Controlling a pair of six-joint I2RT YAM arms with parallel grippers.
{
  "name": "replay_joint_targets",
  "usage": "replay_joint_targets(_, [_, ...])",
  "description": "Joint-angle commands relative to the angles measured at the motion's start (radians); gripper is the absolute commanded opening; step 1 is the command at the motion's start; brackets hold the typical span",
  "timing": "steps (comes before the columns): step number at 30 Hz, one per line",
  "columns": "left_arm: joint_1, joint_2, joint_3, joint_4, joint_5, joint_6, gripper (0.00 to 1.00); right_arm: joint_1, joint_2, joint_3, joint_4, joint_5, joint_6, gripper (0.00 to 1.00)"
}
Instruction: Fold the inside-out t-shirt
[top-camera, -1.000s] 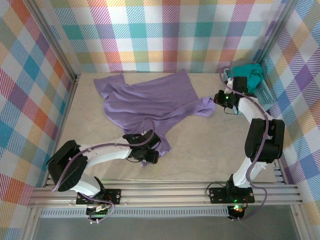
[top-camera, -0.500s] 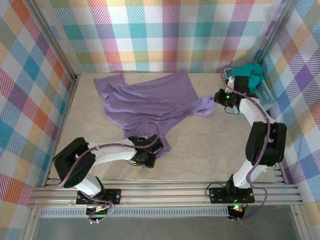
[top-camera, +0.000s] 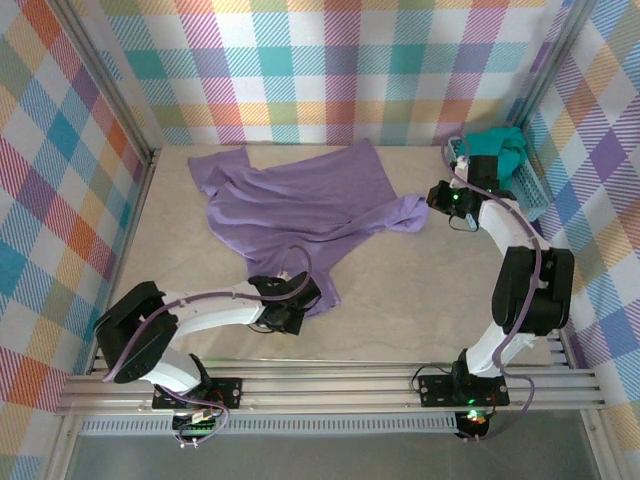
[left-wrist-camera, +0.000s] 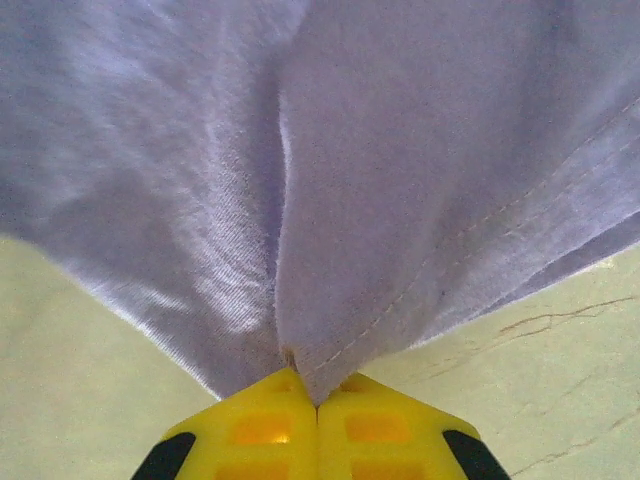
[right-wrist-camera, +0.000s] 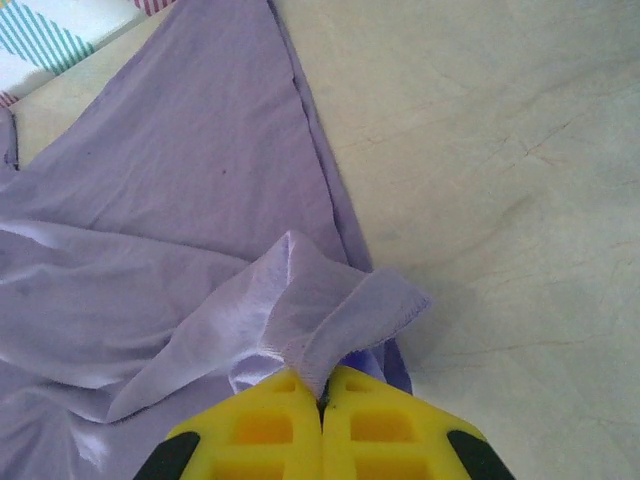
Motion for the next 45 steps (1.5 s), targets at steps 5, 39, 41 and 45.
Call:
replay_joint_targets(5, [0.114, -0.347, 0.141, -0.046, -0.364, 0.092, 0.00, 0.005, -0.179, -0.025, 0.064, -0.046, 0.034, 0.00])
replay_joint_targets(39, [0.716, 0.139, 1.636, -0.236, -0.235, 0.581, 0.00, 0.006, -0.394, 0.514, -0.091, 0.043, -0.048, 0.00])
replay_joint_targets(41, [0.715, 0.169, 1.705, -0.244, -0.212, 0.589, 0.00, 0.005, -0.376, 0.539, -0.083, 0.035, -0.050, 0.00])
replay_joint_targets(45, [0.715, 0.127, 1.734, -0.240, -0.175, 0.583, 0.00, 0.005, -0.390, 0.568, -0.090, 0.021, -0.053, 0.00])
